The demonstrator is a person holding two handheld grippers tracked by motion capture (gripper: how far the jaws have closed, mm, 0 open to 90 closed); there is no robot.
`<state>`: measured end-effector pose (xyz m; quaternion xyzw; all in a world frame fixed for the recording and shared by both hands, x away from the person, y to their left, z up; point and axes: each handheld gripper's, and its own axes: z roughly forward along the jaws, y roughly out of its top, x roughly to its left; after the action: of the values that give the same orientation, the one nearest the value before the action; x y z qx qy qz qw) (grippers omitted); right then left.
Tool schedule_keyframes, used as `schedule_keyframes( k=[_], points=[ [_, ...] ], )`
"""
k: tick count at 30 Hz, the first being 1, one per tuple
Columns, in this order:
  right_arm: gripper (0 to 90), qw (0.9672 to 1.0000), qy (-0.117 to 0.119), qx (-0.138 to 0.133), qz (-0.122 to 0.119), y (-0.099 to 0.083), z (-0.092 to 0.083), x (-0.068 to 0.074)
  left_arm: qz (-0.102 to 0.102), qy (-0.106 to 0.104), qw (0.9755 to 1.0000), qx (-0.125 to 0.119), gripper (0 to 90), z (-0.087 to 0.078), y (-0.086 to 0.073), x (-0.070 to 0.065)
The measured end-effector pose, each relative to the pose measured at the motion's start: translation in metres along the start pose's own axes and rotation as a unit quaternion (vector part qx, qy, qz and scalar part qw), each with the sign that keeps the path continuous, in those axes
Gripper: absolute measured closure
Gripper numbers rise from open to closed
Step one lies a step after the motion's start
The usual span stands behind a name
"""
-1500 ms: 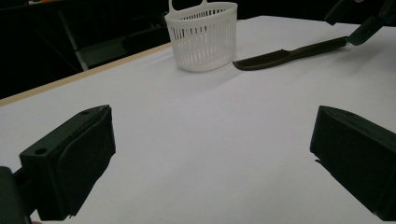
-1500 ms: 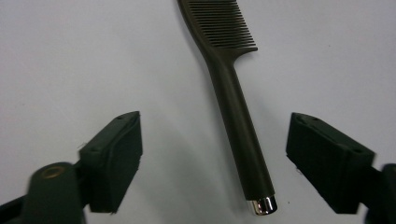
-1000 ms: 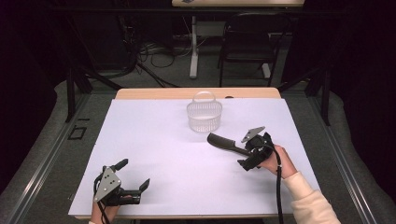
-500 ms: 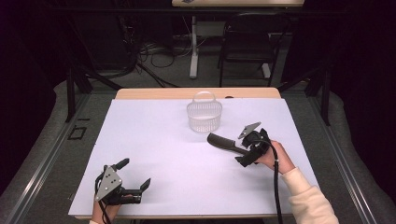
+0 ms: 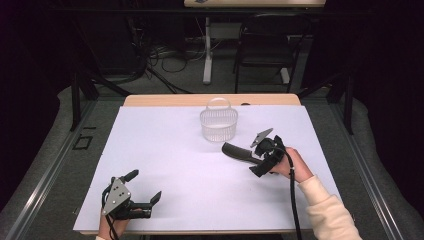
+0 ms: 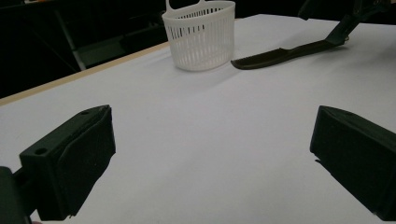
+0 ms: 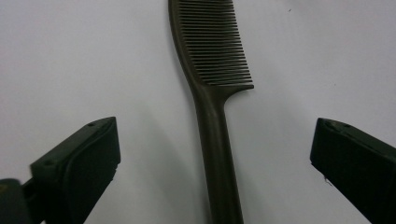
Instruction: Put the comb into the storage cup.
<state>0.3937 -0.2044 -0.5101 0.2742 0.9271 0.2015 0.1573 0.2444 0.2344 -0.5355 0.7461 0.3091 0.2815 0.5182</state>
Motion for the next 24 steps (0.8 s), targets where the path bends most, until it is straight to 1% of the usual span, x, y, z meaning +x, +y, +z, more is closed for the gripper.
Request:
schedule_keyframes(
  k=[1, 2, 4, 6, 11, 12, 15, 17, 18, 19, 21, 22, 23, 24],
  points=[
    [5.0, 1.0000, 0.001, 0.001, -0.005, 0.000, 0.001, 0.000, -0.001, 0.000, 1.0000, 0.000, 0.0, 0.000, 0.000, 0.000],
    [7.4, 0.9999, 0.002, 0.008, -0.006, 0.001, 0.000, 0.000, -0.001, -0.001, 1.0000, 0.001, 0.0, 0.000, 0.000, 0.000],
    [13.1, 0.9999, -0.001, 0.010, -0.010, 0.002, 0.001, 0.002, 0.000, -0.001, 1.0000, 0.001, 0.0, 0.001, 0.000, 0.000],
    [15.7, 0.9999, -0.002, 0.010, -0.014, 0.002, 0.001, 0.002, 0.000, -0.001, 1.0000, 0.002, 0.0, 0.001, 0.000, 0.000],
    [26.1, 0.9993, -0.017, 0.019, -0.025, 0.005, 0.002, 0.003, -0.001, -0.001, 1.0000, 0.003, 0.0, 0.001, 0.000, 0.000],
    [28.3, 0.9990, -0.020, 0.026, -0.029, 0.006, 0.003, 0.004, -0.001, -0.001, 1.0000, 0.003, 0.0, 0.001, 0.000, 0.000],
    [36.8, 0.9984, -0.023, 0.035, -0.039, 0.008, 0.006, 0.006, -0.001, -0.002, 1.0000, 0.003, 0.0, 0.002, 0.000, 0.000],
    [42.6, 0.9980, -0.022, 0.040, -0.044, 0.009, 0.008, 0.006, -0.001, -0.003, 1.0000, 0.004, 0.0, 0.001, 0.000, 0.000],
    [44.9, 0.9979, -0.017, 0.046, -0.042, 0.011, 0.008, 0.005, -0.001, -0.003, 1.0000, 0.003, 0.0, 0.001, 0.000, 0.000],
    [46.7, 0.9980, -0.015, 0.043, -0.044, 0.011, 0.010, 0.005, -0.001, -0.003, 1.0000, 0.003, 0.0, 0.001, 0.000, 0.000],
    [51.3, 0.9977, -0.012, 0.051, -0.042, 0.012, 0.011, 0.004, -0.001, -0.002, 1.0000, 0.004, 0.0, 0.001, 0.000, 0.000],
    [52.9, 0.9974, -0.009, 0.052, -0.050, 0.012, 0.012, 0.003, -0.002, -0.002, 1.0000, 0.004, 0.0, 0.001, 0.000, 0.000],
    [54.2, 0.9975, -0.005, 0.055, -0.045, 0.012, 0.013, 0.004, -0.002, -0.002, 1.0000, 0.004, 0.0, 0.002, 0.000, 0.000],
    [56.0, 0.9968, -0.004, 0.060, -0.053, 0.013, 0.014, 0.003, -0.001, -0.002, 1.0000, 0.004, 0.0, 0.002, 0.000, 0.000]
  ],
)
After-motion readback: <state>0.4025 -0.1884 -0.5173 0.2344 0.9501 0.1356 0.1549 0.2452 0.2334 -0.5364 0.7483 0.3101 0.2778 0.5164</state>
